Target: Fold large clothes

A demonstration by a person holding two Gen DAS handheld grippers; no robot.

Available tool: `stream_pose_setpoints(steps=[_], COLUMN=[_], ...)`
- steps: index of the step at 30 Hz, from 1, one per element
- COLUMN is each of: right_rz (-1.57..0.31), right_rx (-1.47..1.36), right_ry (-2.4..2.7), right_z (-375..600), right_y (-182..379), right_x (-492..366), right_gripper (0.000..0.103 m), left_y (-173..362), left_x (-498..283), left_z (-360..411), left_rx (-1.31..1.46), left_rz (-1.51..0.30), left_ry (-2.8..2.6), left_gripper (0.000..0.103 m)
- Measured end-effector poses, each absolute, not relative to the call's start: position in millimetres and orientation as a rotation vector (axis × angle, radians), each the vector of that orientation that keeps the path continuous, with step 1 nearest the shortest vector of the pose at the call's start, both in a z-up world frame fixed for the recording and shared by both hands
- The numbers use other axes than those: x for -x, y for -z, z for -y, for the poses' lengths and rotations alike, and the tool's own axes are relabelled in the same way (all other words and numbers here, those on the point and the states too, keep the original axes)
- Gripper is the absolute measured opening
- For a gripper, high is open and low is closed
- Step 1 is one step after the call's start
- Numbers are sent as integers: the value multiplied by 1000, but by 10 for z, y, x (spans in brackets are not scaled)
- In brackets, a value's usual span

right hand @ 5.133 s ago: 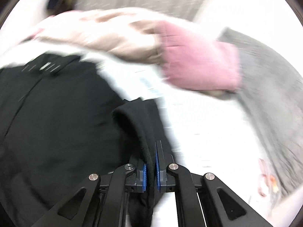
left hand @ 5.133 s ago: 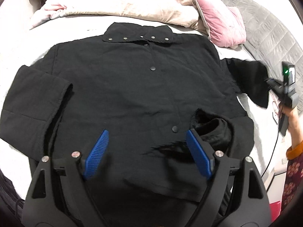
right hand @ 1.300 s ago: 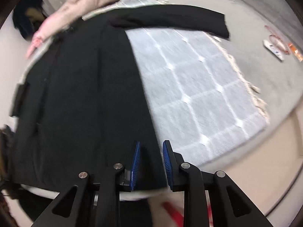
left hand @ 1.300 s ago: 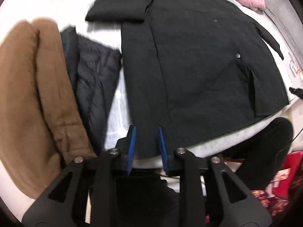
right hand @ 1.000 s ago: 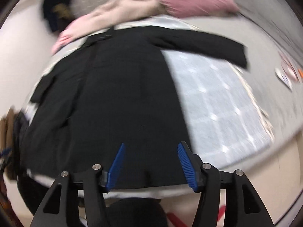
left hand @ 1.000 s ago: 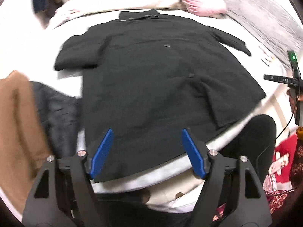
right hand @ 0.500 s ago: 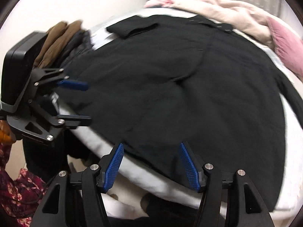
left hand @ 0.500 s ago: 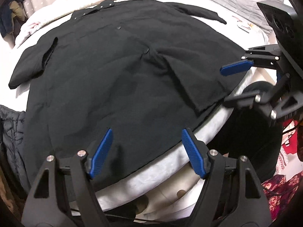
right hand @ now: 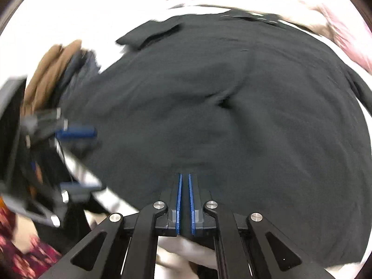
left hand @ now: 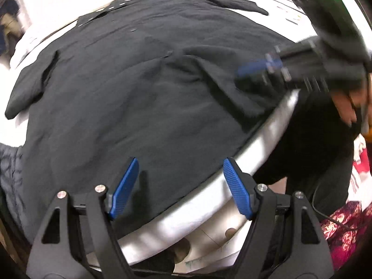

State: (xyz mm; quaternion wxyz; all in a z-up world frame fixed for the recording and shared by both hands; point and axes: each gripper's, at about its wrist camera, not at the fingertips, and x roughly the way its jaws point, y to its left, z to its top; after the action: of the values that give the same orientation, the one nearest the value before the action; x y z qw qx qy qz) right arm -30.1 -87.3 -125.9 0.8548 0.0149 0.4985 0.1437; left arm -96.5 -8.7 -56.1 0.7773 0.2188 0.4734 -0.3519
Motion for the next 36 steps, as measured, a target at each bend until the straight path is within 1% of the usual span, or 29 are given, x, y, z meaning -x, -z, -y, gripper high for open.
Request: stream_pose_setpoints(steps=[2, 4, 6, 8, 11, 12, 13, 14, 15, 16, 20, 24, 25, 26, 27, 28, 31, 36], right_rz=[-1014, -1007, -992, -963, -967, -976, -984, -992, -997, -997, -1019, -1032, -1019, -1008, -1013, -1016, -983, -944], right_rx=[-81, -189, -226, -220, -189, -159, -128, -100, -70, -50, 29, 126, 155, 164, 137, 90, -18, -133], right_ry=[-253, -257, -241, -260, -340, -355, -367, -379, -394, -403, -452, -426, -385, -348, -345, -337, -288, -271], right_z=[1092, 1333, 1479, 1518, 1438, 1362, 1279, 1208, 1118, 1054, 776, 585, 579, 614, 676, 759, 1079, 1398], right_y=[1188, 1145, 1109, 1059, 1030, 1042, 1058, 1080, 1112, 1125, 1248, 1375, 1393, 1397, 1388, 1365, 1236, 1080], right_x=[312, 330, 376, 454, 572, 607, 629, 648, 665, 664, 622, 540, 531, 510, 484, 457, 455, 517], right_gripper=[4, 4, 4, 4, 9, 16, 26, 34, 50, 60, 61, 60, 52, 42, 8, 6, 6, 5], left_y=[571, 602, 660, 735, 780, 776, 770, 762, 754, 738, 713, 737, 743, 744, 747, 744, 756, 806], left_x=[1029, 1073, 1099, 1105, 1062, 1035, 1021, 999, 978, 954, 902, 904, 906, 914, 929, 937, 943, 904], left_z=[191, 310, 435, 525, 534, 497, 468, 426, 389, 331, 214, 194, 204, 218, 244, 263, 349, 547], left_rx=[-497, -522, -542, -567, -561, -540, -519, -495, -473, -445, -408, -416, -421, -426, -432, -436, -435, -433], left_rz=[-1006, -993, -997, -1008, -1014, -1016, -1021, -1030, -1039, -1049, -1060, -1063, -1062, -1059, -1055, -1048, -1034, -1021], left_ry=[807, 846, 883, 888, 877, 877, 876, 877, 878, 878, 860, 851, 854, 857, 866, 876, 904, 918], left_gripper=[76, 76, 76, 76, 76, 75, 75, 75, 75, 75, 75, 75, 75, 75, 75, 75, 75, 69])
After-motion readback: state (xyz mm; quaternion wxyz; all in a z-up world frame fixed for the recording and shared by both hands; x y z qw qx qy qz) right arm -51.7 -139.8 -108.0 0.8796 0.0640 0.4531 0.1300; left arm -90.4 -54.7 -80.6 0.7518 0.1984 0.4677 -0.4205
